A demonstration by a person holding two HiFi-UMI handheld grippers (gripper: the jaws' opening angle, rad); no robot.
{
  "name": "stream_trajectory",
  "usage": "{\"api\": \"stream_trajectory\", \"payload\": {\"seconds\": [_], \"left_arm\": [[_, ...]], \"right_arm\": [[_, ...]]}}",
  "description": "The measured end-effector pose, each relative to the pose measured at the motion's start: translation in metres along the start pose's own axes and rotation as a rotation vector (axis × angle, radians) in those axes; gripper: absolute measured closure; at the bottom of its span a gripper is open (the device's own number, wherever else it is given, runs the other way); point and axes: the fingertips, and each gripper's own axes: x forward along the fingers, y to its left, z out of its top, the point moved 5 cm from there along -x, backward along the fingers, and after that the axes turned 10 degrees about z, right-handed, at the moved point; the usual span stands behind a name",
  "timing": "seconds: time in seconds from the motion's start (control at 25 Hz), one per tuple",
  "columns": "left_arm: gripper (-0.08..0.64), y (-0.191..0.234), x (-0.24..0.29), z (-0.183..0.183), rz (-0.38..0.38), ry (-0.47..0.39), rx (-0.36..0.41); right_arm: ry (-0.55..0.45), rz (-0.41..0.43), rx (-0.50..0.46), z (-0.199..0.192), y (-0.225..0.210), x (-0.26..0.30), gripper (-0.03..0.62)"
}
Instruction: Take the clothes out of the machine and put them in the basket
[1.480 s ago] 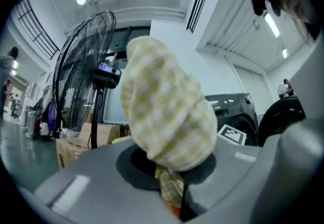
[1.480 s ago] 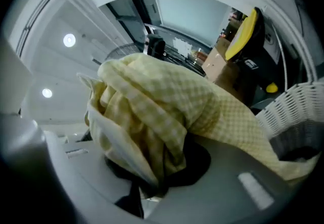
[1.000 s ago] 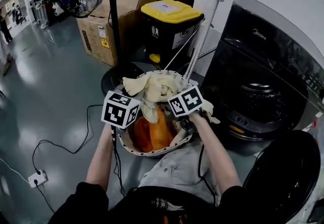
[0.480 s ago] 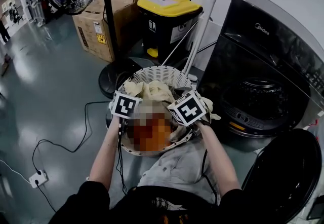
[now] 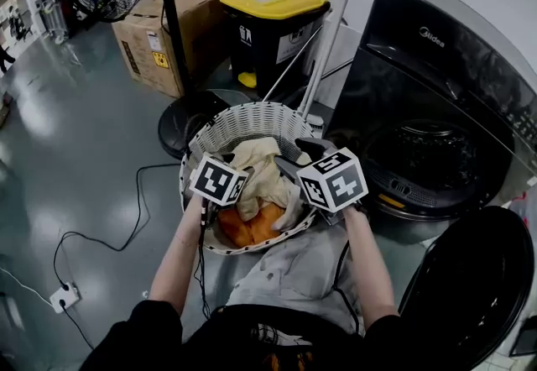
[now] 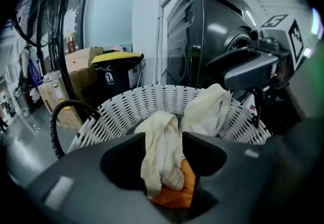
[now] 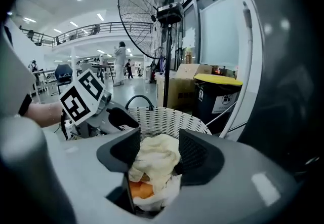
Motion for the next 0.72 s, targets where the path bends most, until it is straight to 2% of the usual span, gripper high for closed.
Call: {"api": "stream_trajectory", "payload": {"seconds": [0.28,0.48,0.72], "left_arm": [[0.337,-0.008,-0.028,0.031,0.011,-0.153,-0.038],[0.351,-0.025,-0.052,0.048,-0.045,-0.252,-0.06],[0.36,-0.049,-0.087,0.06,-0.14,-0.38,-0.069]], "right_arm": [[-0.09,-0.002,0.047,0.003,0.0,-0.011,0.354],[-0.172,0.017,0.1,0.005,0.012,-0.026,0.37],[-0.298,-0.01,0.186,-0.006,0.026,-0.058,0.407]]}}
